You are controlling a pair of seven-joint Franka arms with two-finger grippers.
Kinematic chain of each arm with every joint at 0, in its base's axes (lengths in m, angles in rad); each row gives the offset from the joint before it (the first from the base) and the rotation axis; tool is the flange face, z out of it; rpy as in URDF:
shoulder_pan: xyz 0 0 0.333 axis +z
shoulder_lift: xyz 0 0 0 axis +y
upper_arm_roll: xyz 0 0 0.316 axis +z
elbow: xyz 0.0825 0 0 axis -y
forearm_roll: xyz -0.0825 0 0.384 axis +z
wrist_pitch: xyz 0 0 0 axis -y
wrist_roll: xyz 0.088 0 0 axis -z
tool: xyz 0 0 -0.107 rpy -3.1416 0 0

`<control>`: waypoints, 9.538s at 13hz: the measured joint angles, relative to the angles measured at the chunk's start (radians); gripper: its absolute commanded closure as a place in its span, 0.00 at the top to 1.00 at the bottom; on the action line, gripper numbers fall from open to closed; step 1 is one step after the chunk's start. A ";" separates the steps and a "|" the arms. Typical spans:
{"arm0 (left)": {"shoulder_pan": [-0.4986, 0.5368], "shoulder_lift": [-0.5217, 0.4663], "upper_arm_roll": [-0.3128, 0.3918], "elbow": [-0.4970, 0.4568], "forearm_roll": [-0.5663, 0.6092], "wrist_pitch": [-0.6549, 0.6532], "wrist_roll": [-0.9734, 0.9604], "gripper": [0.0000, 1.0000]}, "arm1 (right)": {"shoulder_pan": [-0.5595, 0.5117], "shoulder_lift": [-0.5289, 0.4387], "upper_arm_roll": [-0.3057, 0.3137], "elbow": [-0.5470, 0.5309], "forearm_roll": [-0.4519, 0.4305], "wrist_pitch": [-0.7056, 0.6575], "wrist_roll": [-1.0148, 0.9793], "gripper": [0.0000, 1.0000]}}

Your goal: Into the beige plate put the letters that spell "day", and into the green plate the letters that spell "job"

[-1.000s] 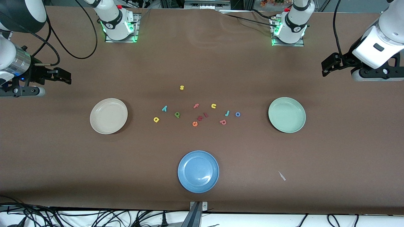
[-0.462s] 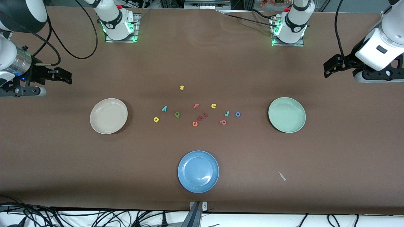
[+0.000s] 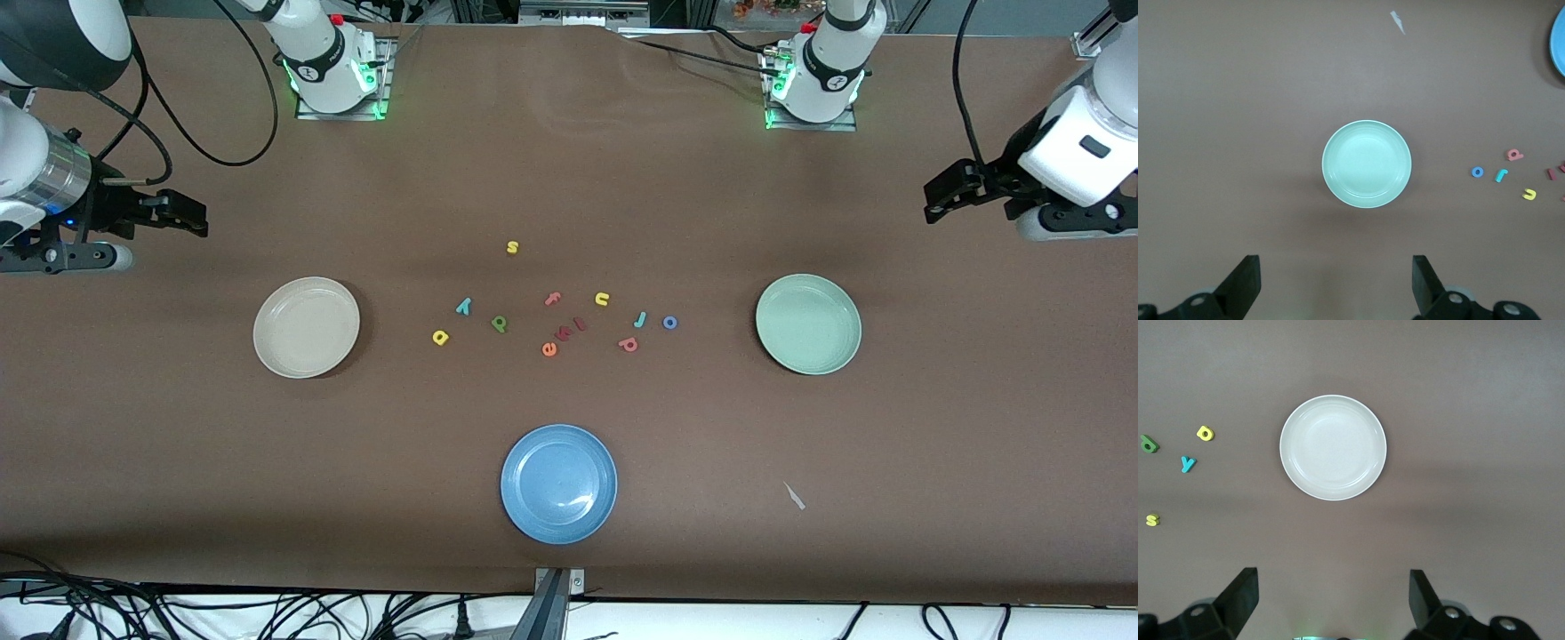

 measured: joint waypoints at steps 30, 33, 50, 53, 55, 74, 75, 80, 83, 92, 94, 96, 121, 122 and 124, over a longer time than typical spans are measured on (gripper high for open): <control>0.051 0.009 0.019 -0.008 -0.040 0.068 0.022 1.00 | 0.000 0.000 0.000 0.000 0.000 -0.005 0.001 1.00; 0.066 0.015 0.020 -0.008 -0.041 0.070 0.022 1.00 | 0.004 0.000 0.000 0.000 0.002 -0.022 0.001 1.00; 0.068 0.022 0.012 -0.006 -0.056 0.071 0.022 1.00 | 0.111 0.162 0.004 0.020 0.031 0.018 -0.027 1.00; 0.067 0.032 0.012 -0.007 -0.108 0.070 0.022 1.00 | 0.137 0.187 0.005 0.024 0.086 0.062 0.012 1.00; 0.060 0.059 0.007 -0.007 -0.125 0.071 0.023 1.00 | 0.180 0.205 0.006 0.024 0.087 0.103 0.121 1.00; -0.236 0.564 -0.013 0.021 -0.131 0.396 -0.059 1.00 | 0.348 0.487 0.000 -0.091 0.220 0.701 0.686 1.00; -0.251 0.590 -0.013 0.021 -0.131 0.436 -0.086 1.00 | 0.352 0.490 0.000 -0.094 0.220 0.707 0.706 1.00; -0.319 0.703 -0.014 0.026 -0.131 0.624 -0.236 1.00 | 0.401 0.504 -0.003 -0.120 0.176 0.772 0.842 1.00; -0.361 0.713 -0.014 0.027 -0.131 0.636 -0.346 1.00 | 0.405 0.533 -0.011 -0.139 0.163 0.828 0.862 1.00; -0.386 0.737 -0.016 -0.042 -0.133 0.639 -0.548 0.74 | 0.415 0.593 -0.028 -0.165 0.163 0.930 0.866 0.89; -0.385 0.735 -0.023 -0.056 -0.188 0.639 -0.565 0.74 | 0.418 0.593 -0.028 -0.165 0.163 0.930 0.868 0.81; -0.385 0.734 -0.026 -0.066 -0.219 0.639 -0.568 0.74 | 0.418 0.593 -0.028 -0.165 0.163 0.930 0.868 0.75; -0.341 0.664 -0.033 -0.103 -0.221 0.569 -0.561 0.01 | 0.421 0.588 -0.032 -0.164 0.160 0.909 0.877 0.51; -0.329 0.648 -0.030 -0.103 -0.221 0.553 -0.537 0.01 | 0.422 0.587 -0.032 -0.164 0.160 0.907 0.878 0.50; -0.288 0.622 -0.022 -0.102 -0.216 0.505 -0.452 0.02 | 0.424 0.587 -0.032 -0.164 0.159 0.905 0.879 0.46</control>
